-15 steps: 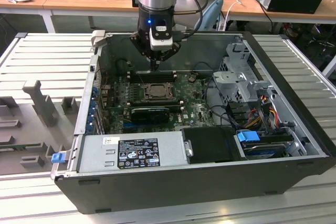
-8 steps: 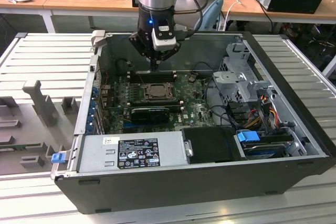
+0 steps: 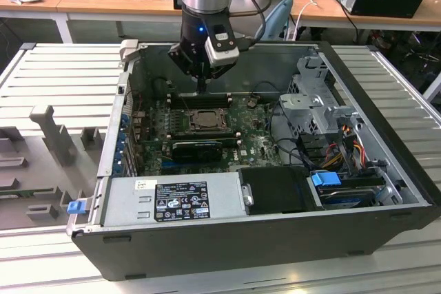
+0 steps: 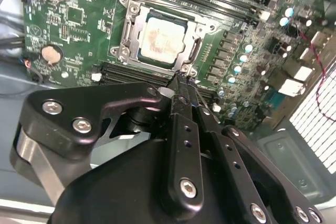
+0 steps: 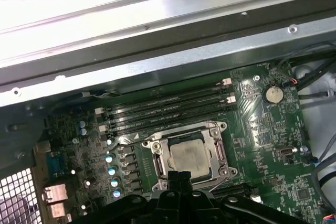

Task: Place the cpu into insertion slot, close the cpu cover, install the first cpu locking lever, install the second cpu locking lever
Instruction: 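Install the first cpu locking lever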

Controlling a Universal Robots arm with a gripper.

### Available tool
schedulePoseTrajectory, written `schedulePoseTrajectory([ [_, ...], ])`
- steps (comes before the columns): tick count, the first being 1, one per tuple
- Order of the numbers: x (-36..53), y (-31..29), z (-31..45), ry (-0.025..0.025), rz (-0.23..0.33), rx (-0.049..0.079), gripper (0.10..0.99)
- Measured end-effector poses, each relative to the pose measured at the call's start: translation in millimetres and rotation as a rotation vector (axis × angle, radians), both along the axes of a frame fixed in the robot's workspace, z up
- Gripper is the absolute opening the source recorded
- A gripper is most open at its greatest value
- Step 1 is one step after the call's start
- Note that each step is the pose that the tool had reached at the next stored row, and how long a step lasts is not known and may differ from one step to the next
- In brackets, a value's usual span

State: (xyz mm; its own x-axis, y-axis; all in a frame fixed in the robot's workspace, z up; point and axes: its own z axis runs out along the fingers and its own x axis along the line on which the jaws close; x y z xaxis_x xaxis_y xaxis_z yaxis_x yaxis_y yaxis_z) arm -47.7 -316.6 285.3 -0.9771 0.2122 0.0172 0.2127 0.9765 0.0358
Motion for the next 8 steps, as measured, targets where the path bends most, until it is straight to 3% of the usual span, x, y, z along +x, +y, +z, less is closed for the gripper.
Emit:
schedulePoseTrajectory([
  [8, 0.0, 0.0, -0.1, 0.0000, 0.101, 0.000, 0.106],
])
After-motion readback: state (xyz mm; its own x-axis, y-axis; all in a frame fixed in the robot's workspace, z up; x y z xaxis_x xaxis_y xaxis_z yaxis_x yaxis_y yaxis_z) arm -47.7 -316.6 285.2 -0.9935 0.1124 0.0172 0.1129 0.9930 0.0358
